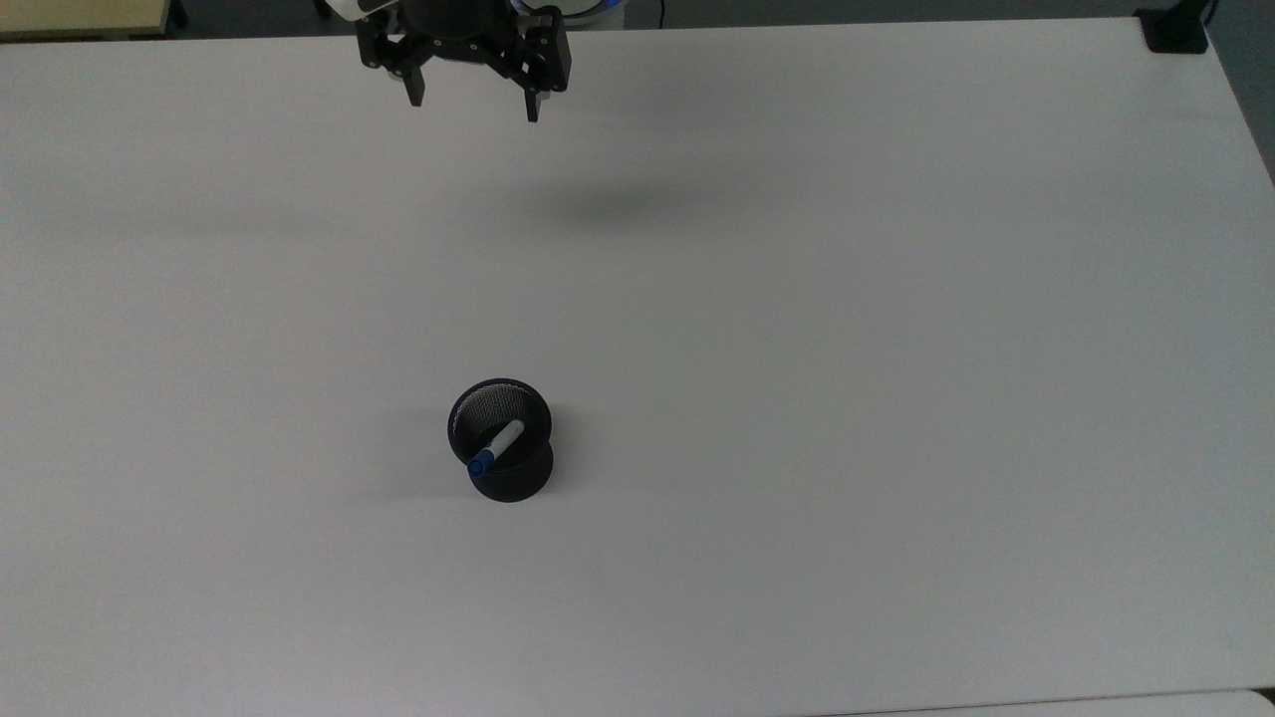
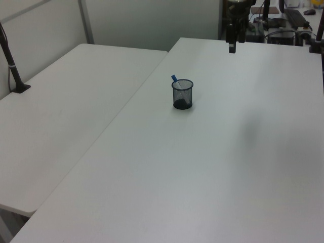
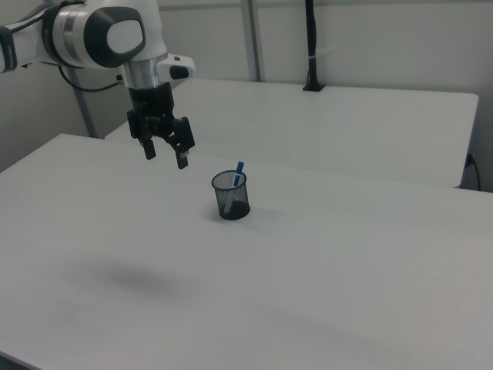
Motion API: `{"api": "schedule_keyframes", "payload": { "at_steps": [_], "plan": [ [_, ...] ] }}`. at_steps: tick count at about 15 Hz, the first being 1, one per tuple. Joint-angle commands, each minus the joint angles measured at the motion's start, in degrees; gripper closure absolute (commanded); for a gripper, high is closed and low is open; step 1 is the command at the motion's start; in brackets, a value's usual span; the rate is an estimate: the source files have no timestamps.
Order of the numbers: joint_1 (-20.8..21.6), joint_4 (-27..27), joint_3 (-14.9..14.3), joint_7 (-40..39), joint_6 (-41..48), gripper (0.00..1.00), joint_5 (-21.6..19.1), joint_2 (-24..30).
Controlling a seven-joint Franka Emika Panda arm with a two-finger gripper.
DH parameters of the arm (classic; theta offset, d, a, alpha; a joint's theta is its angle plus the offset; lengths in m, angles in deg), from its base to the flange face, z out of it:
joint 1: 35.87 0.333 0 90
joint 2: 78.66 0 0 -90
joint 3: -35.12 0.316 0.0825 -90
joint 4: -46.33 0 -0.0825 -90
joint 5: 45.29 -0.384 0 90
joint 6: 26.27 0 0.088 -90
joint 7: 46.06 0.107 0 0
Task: Remove the marker
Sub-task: 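Move the gripper toward the black mesh cup and lower it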
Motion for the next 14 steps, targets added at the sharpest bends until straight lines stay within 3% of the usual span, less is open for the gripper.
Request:
{"api": "schedule_keyframes", "payload": {
  "at_steps": [1,10,14],
  "plan": [
    [-0.60,-0.37,-0.16,-1.60,-0.40,0.00,-0.89,0.47],
    [-0.69,-2.48,-0.78,-1.51,-1.02,0.00,-0.98,-0.85],
    [-0.51,-9.67,-0.78,-0.90,-1.19,0.00,-0.98,-7.78]
  ]
}}
